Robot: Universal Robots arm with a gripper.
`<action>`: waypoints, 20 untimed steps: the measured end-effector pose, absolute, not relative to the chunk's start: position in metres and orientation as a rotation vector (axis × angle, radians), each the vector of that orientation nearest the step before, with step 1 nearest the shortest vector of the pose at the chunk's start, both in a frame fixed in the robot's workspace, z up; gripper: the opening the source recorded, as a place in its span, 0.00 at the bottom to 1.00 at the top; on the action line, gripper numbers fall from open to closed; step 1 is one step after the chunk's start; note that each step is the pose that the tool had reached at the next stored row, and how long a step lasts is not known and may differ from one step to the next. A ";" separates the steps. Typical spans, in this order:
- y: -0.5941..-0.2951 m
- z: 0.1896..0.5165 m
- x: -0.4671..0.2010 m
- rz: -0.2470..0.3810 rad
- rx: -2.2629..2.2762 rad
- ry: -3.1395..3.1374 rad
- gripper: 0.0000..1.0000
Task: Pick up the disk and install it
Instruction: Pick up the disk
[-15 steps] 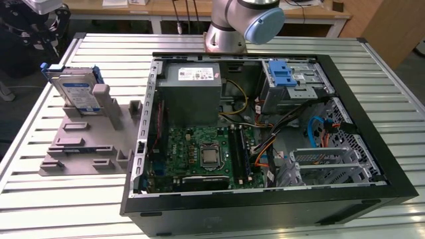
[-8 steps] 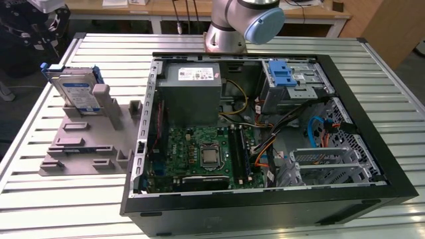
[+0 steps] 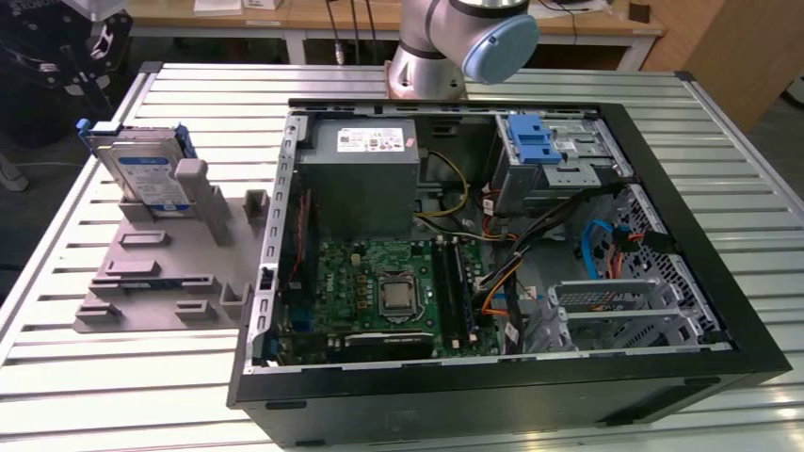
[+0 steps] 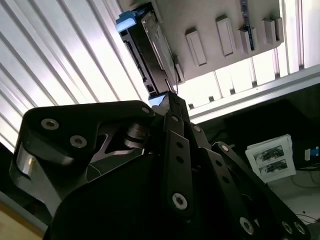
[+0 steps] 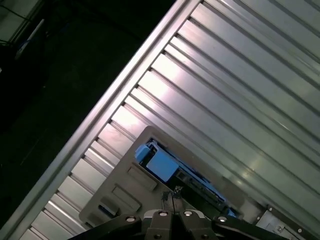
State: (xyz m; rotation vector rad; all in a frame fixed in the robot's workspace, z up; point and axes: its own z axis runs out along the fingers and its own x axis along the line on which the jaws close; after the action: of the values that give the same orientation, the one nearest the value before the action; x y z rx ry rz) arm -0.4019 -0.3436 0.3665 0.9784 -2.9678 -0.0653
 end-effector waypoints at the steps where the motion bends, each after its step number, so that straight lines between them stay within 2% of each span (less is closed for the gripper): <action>1: -0.344 0.366 -0.402 -0.065 0.999 -2.961 0.11; 20: -0.344 0.366 -0.402 -0.062 1.339 -2.818 0.11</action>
State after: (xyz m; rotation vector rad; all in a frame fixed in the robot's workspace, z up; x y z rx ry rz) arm -0.4019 -0.3436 0.3659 1.3385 -2.8183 -0.0616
